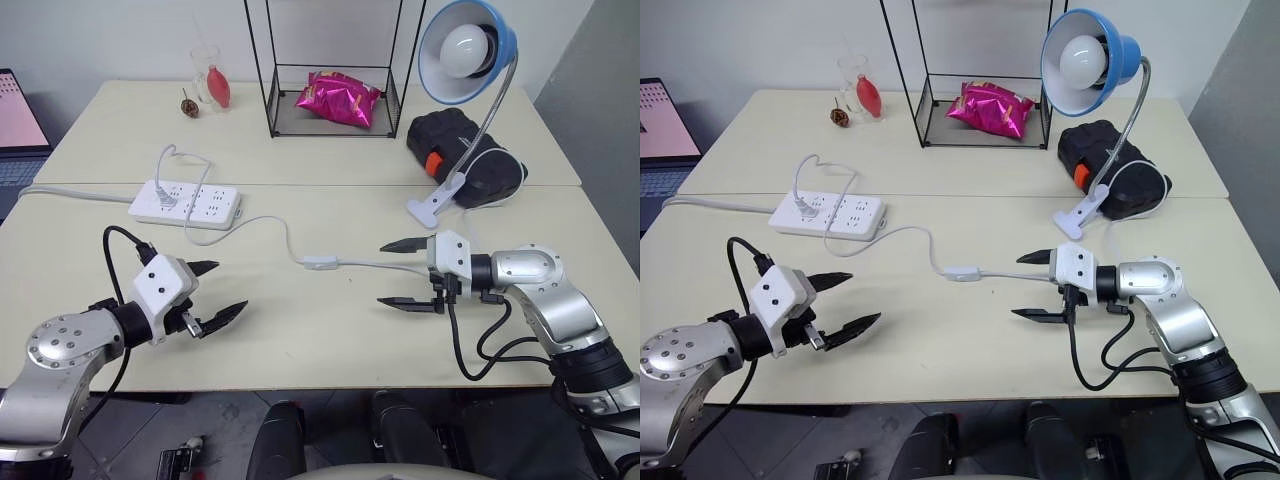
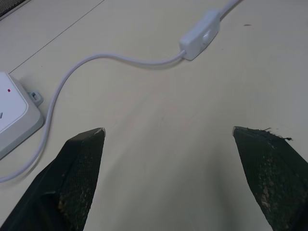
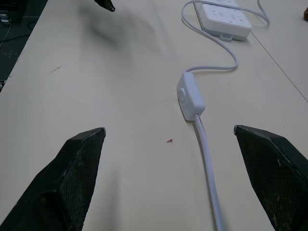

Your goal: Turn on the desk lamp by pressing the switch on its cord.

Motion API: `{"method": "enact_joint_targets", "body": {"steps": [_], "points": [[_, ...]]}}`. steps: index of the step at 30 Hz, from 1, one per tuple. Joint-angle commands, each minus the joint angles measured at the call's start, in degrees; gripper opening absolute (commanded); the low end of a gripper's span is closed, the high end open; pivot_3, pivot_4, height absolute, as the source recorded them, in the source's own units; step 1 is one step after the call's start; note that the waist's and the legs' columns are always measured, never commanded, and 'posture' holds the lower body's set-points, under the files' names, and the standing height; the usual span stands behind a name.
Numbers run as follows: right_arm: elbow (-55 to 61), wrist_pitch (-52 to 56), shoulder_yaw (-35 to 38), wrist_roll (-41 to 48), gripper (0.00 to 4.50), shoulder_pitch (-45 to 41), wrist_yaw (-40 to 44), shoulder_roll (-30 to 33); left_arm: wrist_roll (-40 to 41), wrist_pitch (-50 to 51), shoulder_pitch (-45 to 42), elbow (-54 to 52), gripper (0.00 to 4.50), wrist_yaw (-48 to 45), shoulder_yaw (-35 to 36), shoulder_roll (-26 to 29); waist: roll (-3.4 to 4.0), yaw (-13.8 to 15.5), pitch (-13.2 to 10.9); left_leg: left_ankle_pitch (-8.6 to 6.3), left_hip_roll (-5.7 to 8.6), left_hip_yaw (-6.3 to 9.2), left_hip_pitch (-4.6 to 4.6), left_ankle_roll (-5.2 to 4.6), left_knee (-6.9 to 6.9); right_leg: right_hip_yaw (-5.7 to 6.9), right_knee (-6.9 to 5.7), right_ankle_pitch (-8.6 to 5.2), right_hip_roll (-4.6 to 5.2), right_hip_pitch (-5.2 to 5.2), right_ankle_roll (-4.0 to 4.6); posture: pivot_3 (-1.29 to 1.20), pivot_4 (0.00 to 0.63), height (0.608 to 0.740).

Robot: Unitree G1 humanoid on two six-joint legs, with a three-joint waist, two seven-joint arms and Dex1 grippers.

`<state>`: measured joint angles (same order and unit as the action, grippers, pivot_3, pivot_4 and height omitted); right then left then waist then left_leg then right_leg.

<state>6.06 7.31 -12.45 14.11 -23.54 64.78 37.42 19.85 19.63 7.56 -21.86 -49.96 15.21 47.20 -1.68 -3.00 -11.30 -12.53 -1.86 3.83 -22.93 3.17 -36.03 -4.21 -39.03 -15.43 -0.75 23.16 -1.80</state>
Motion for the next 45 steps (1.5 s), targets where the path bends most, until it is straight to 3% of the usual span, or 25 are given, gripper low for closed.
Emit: {"method": "enact_joint_targets", "body": {"steps": [1,29,37,45], "points": [[1.68,-0.53,1.07,0.03,4.5,-0.23,-0.27,0.01,1.53,-0.14,-0.71,-2.39,4.41,-1.13,0.39,0.43,0.0,0.0,0.0,0.0,0.0,0.0,0.0,0.0,0.0,0.0,0.0,0.0,0.0,0.0,0.0,0.0,0.15,0.74],[1.5,4.62,1.75,1.74,4.5,-4.97,-2.4,-3.02,3.02,-5.0,-4.0,-1.7,4.41,-2.43,1.4,-0.84,0.0,0.03,0.0,0.0,0.0,0.0,0.0,0.0,0.0,-0.01,0.0,0.0,0.0,0.0,0.0,0.0,0.15,0.74],[-0.38,9.88,-2.03,-1.23,4.5,-10.04,-3.02,-4.15,4.65,-3.93,-4.92,-1.63,4.41,-5.42,0.25,0.22,0.01,-0.08,0.0,0.0,0.0,-0.01,0.0,0.0,0.0,-0.01,0.0,0.01,0.0,0.02,-0.01,0.0,0.15,0.74],[-14.13,8.08,-9.3,-7.25,4.5,-18.33,-1.81,-11.71,2.63,-5.53,-5.56,-0.85,4.41,-7.66,-2.63,1.52,0.01,-0.31,-0.01,0.0,-0.02,0.0,0.0,0.0,0.01,0.01,-0.02,0.01,-0.03,0.04,0.01,0.0,0.15,0.74]]}}
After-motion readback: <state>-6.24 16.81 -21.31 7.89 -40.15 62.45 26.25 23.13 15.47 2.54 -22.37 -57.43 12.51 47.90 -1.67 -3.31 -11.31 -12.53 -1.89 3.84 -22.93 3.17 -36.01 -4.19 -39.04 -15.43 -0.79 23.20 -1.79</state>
